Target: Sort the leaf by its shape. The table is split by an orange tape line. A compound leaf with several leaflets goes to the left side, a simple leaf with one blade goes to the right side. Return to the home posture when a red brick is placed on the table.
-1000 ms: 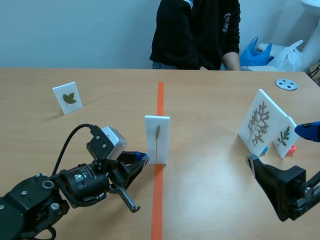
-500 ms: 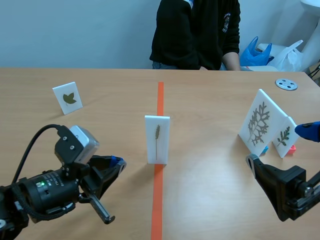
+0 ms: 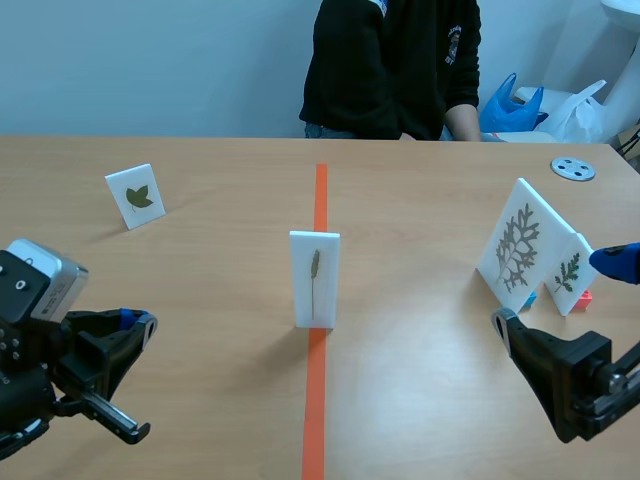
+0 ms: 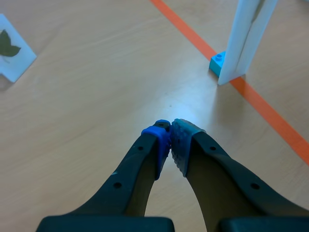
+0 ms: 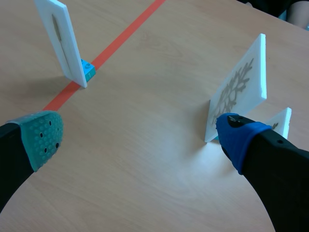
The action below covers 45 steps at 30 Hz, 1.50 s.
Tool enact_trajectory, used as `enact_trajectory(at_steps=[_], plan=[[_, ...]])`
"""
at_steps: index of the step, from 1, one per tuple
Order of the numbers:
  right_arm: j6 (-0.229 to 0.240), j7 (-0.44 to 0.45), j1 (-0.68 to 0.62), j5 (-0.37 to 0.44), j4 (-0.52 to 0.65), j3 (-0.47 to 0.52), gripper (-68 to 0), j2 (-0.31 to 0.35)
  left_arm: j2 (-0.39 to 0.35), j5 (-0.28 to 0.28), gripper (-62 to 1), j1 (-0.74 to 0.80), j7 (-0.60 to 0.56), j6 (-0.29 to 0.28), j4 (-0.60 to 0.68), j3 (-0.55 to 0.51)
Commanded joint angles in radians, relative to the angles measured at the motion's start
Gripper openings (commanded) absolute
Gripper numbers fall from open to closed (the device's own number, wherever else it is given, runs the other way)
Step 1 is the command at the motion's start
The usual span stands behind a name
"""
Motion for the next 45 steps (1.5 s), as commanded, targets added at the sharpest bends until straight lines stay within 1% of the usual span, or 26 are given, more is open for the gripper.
enact_trajectory(at_steps=[1, 2, 3, 4, 5, 7, 9, 11, 16, 20, 24, 28, 33, 35, 40, 45], plan=[[-0.007, 0.015, 0.011, 0.003, 0.018, 0.004, 0.4, 0.0, 0.003, -0.006, -55.0, -0.016, -0.012, -0.003, 0.0, 0.012], [-0.007, 0.015, 0.011, 0.003, 0.018, 0.004, 0.4, 0.0, 0.003, -0.006, -51.4, -0.017, -0.015, -0.003, 0.0, 0.012], [-0.007, 0.015, 0.011, 0.003, 0.018, 0.004, 0.4, 0.0, 0.003, -0.006, -46.1, -0.017, -0.016, -0.003, 0.0, 0.012], [-0.007, 0.015, 0.011, 0.003, 0.018, 0.004, 0.4, 0.0, 0.003, -0.006, -39.4, -0.018, -0.016, -0.003, 0.0, 0.012], [-0.007, 0.015, 0.011, 0.003, 0.018, 0.004, 0.4, 0.0, 0.003, -0.006, -31.3, -0.019, -0.016, -0.002, 0.0, 0.012], [-0.007, 0.015, 0.011, 0.003, 0.018, 0.004, 0.4, 0.0, 0.003, -0.006, -13.2, -0.019, -0.019, -0.002, 0.0, 0.012], [-0.007, 0.016, 0.011, 0.003, 0.018, 0.004, 0.4, 0.0, 0.003, -0.006, 1.1, -0.019, -0.045, -0.002, 0.0, 0.012], [-0.007, 0.016, 0.011, 0.003, 0.018, 0.004, 0.4, 0.0, 0.002, -0.006, 1.4, -0.019, -0.066, -0.002, 0.0, 0.012], [-0.007, 0.015, 0.011, 0.003, 0.018, 0.004, 0.4, 0.0, -0.001, -0.007, 1.4, -0.028, -0.068, -0.009, -0.001, 0.021], [-0.007, 0.015, 0.011, 0.003, 0.018, 0.006, 0.4, 0.0, -0.021, -0.006, 1.4, -0.068, -0.067, -0.029, -0.014, 0.058], [-0.007, 0.015, 0.011, 0.003, 0.018, 0.007, 0.4, 0.0, -0.031, -0.002, 1.4, -0.136, -0.068, -0.03, -0.056, 0.113], [-0.007, 0.015, 0.011, 0.003, 0.018, 0.007, 0.4, 0.0, -0.028, -0.002, 1.4, -0.232, -0.072, -0.04, -0.154, 0.178], [-0.007, 0.015, 0.011, 0.003, 0.018, 0.007, 0.4, 0.0, -0.025, 0.005, 1.4, -0.351, -0.145, -0.047, -0.3, 0.263], [-0.007, 0.015, 0.011, 0.003, 0.018, 0.007, 0.4, 0.0, -0.02, 0.006, 1.4, -0.4, -0.155, -0.048, -0.353, 0.292], [-0.011, 0.016, 0.011, 0.003, 0.018, 0.007, 0.4, -0.001, 0.003, 0.041, 1.4, -0.509, -0.211, -0.059, -0.48, 0.367], [-0.011, 0.015, 0.011, 0.003, 0.018, 0.007, 0.4, -0.001, 0.036, 0.06, 1.4, -0.606, -0.253, -0.062, -0.589, 0.462]])
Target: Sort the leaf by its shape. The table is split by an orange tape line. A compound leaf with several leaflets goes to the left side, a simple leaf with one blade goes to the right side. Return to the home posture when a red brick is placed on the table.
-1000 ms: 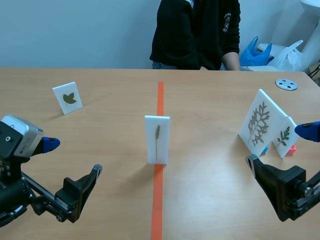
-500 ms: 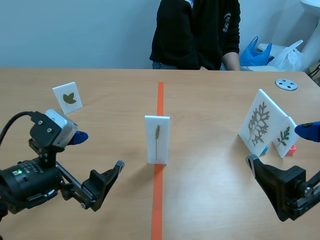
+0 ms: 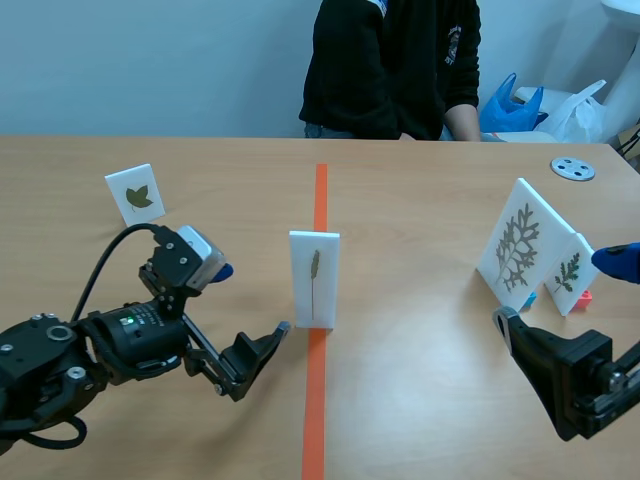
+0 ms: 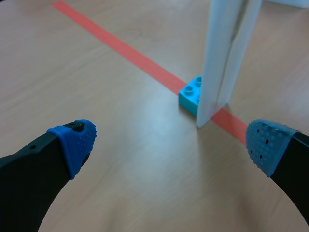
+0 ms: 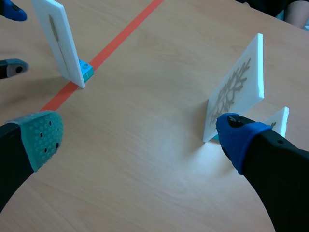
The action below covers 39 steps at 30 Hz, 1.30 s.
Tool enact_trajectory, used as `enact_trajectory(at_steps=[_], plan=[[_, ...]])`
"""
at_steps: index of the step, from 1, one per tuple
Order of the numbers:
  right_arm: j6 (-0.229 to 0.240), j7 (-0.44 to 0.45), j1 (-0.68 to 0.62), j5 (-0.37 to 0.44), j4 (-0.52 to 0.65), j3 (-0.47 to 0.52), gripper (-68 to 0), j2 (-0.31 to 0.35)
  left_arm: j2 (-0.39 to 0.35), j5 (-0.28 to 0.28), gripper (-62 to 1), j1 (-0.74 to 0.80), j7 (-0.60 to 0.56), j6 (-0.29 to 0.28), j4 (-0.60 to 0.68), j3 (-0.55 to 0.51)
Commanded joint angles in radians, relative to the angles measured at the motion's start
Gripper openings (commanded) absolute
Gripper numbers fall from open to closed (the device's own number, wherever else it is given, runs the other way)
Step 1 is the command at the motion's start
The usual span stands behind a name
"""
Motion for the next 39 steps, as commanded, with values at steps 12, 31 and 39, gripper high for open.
enact_trajectory(at_steps=[12, 31, 39], plan=[[-0.004, 0.015, 0.011, 0.003, 0.018, 0.007, 0.4, -0.001, 0.12, 0.008, 1.4, -0.157, -0.076, -0.003, -0.166, 0.137], [-0.004, 0.015, 0.011, 0.003, 0.018, 0.007, 0.4, -0.001, 0.134, 0.019, -27.0, -0.163, -0.098, -0.017, -0.17, 0.173], [-0.004, 0.015, 0.011, 0.003, 0.018, 0.007, 0.4, -0.001, 0.134, 0.019, -43.5, -0.163, -0.101, -0.011, -0.17, 0.173]])
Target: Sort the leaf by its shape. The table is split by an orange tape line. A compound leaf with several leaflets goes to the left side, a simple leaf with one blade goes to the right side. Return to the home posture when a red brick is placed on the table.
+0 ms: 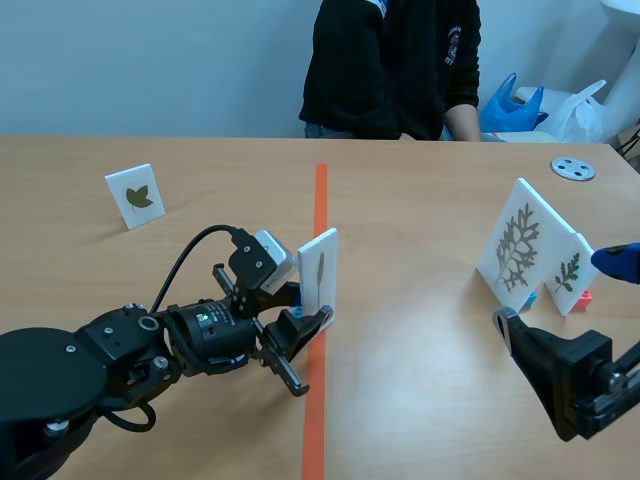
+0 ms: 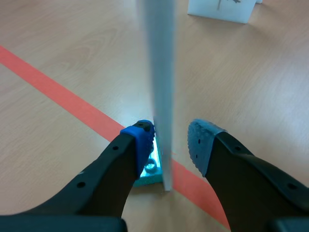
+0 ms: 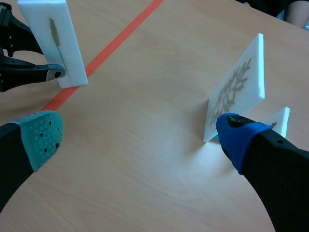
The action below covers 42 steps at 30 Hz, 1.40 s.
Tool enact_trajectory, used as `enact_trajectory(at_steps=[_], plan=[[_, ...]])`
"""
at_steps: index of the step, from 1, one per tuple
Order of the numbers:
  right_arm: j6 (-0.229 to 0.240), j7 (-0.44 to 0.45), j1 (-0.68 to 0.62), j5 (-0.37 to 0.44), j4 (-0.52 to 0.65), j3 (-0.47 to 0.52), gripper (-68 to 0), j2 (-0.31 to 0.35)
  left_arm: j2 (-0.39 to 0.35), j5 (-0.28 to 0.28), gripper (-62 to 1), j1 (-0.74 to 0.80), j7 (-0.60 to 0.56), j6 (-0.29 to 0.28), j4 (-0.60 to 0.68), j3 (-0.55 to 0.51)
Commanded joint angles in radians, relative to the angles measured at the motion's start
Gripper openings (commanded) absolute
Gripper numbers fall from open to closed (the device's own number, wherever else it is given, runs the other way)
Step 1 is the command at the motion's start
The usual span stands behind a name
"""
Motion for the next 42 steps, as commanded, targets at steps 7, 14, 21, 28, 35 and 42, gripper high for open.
enact_trajectory(at_steps=[7, 14, 21, 28, 35, 42], plan=[[-0.004, 0.015, 0.011, 0.003, 0.018, 0.007, 0.4, -0.001, 0.008, -0.006, -57.9, -0.009, -0.013, 0.0, 0.027, -0.002], [-0.004, 0.014, 0.011, 0.003, 0.018, 0.007, 0.4, -0.001, -0.011, -0.046, -57.9, 0.022, 0.105, -0.007, 0.154, -0.031], [-0.004, 0.014, 0.011, 0.003, 0.018, 0.007, 0.4, -0.001, -0.07, -0.128, -57.8, 0.144, 0.259, -0.006, 0.402, -0.16], [-0.004, 0.014, 0.011, 0.003, 0.018, 0.007, 0.4, -0.001, -0.117, -0.17, -57.8, 0.294, 0.333, -0.002, 0.59, -0.366], [-0.004, 0.014, 0.011, 0.003, 0.018, 0.007, 0.4, -0.001, -0.129, -0.224, -57.8, 0.357, 0.357, 0.043, 0.631, -0.568], [-0.004, 0.015, 0.011, 0.003, 0.018, 0.007, 0.4, -0.001, -0.133, -0.24, -57.8, 0.319, 0.344, 0.146, 0.597, -0.634]])
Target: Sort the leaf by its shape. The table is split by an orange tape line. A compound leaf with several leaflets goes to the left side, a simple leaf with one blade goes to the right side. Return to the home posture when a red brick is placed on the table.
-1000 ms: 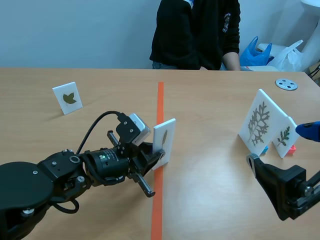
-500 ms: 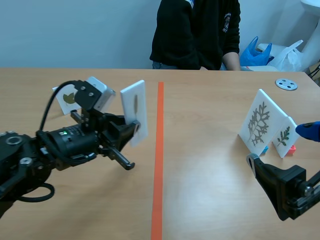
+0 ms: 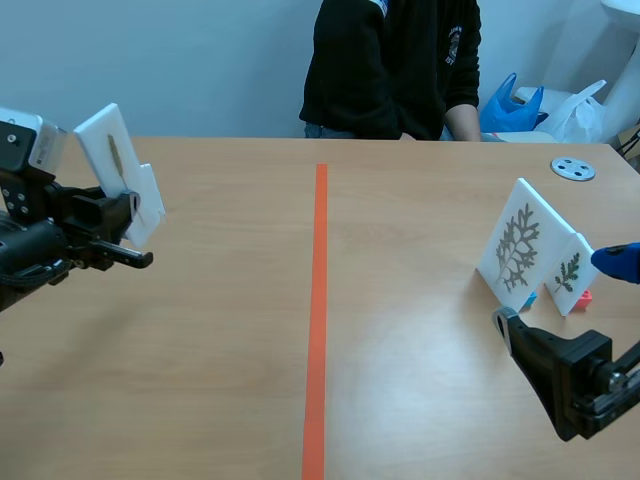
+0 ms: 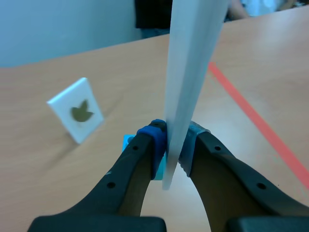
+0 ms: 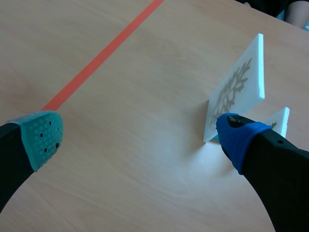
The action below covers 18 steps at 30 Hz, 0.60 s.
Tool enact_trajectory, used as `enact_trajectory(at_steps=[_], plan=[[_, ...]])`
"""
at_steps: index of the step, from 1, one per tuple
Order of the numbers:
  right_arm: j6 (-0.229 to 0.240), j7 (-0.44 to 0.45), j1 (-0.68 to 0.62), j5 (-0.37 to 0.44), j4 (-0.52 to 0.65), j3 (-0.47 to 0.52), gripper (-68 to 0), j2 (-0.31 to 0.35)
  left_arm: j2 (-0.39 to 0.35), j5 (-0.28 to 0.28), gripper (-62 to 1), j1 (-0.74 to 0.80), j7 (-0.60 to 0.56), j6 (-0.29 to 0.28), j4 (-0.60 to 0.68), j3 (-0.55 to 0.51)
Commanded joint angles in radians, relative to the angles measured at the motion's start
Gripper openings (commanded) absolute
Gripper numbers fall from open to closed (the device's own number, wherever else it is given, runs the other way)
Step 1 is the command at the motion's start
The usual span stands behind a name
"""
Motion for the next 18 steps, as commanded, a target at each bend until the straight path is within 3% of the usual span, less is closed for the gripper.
enact_trajectory(at_steps=[1, 18], plan=[[-0.004, 0.015, 0.011, 0.003, 0.018, 0.007, 0.4, -0.001, 0.003, -0.008, -57.8, -0.046, -0.018, 0.001, -0.037, 0.01], [-0.004, 0.015, 0.011, 0.003, 0.018, 0.007, 0.4, -0.001, 0.011, -0.007, -57.7, -0.391, -0.204, 0.0, -0.658, 0.014]])
